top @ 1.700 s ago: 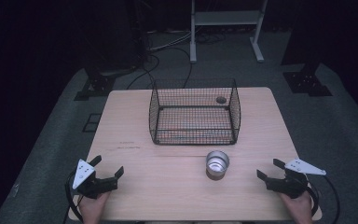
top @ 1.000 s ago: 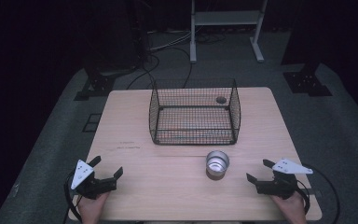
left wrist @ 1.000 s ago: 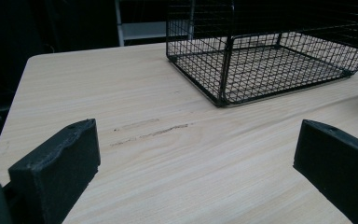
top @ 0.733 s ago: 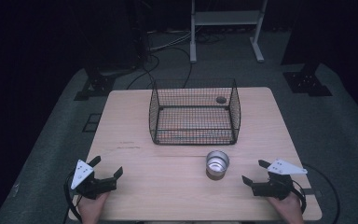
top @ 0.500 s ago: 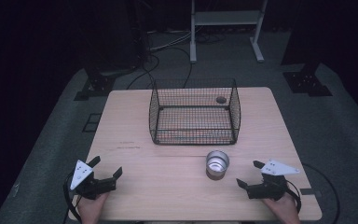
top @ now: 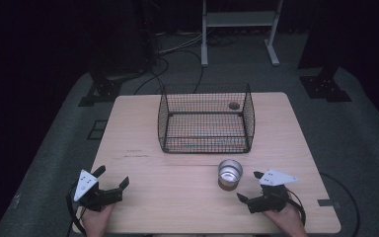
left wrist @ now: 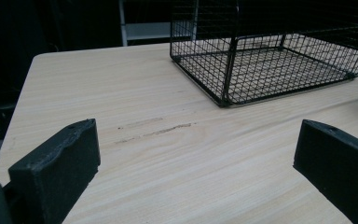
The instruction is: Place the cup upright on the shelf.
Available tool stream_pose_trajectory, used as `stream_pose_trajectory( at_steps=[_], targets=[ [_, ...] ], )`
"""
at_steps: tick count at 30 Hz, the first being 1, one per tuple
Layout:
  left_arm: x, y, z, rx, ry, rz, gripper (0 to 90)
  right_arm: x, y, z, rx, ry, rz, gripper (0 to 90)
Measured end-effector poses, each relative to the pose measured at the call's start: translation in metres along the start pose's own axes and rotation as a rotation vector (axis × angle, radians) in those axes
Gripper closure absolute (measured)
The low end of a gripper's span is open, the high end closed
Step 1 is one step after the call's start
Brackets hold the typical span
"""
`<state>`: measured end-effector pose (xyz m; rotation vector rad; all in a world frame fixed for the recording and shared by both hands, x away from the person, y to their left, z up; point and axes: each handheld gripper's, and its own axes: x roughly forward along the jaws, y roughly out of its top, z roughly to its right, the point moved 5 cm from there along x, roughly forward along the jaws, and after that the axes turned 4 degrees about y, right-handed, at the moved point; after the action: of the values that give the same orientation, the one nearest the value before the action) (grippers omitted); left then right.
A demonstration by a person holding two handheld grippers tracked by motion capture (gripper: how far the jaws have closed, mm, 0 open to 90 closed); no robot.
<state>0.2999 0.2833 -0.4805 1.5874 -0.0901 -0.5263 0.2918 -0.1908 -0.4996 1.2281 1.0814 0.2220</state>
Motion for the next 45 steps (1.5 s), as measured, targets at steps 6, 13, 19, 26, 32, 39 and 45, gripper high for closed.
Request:
stream_pose_trajectory(
  at_steps=[6,13,19,26,32,39,45],
  targets=[
    [-0.001,0.000,0.000,-0.003,0.002,0.004,0.0,0.006,0.008,0.000,0.008,0.003,-0.005,1.6],
    [-0.001,0.000,0.000,-0.003,-0.001,0.002,0.0,0.014,0.015,0.002,-0.003,-0.006,-0.022,1.6],
    [0.000,0.000,-0.001,-0.005,-0.002,0.002,0.0,0.025,0.021,-0.001,-0.008,-0.010,-0.030,1.6],
    [0.000,0.000,0.000,0.000,-0.004,0.000,0.0,0.043,0.025,-0.004,-0.005,-0.011,-0.043,1.6],
    [0.000,0.000,0.000,-0.001,-0.006,-0.002,0.0,0.048,0.031,-0.005,-0.016,-0.022,-0.036,5.1],
    [0.000,0.000,-0.001,-0.004,-0.001,0.004,0.0,0.048,0.036,-0.003,-0.009,-0.019,-0.028,17.6],
    [-0.002,0.000,-0.002,-0.008,0.001,0.007,0.0,0.046,0.040,0.000,0.005,-0.009,-0.027,17.8]
  ],
)
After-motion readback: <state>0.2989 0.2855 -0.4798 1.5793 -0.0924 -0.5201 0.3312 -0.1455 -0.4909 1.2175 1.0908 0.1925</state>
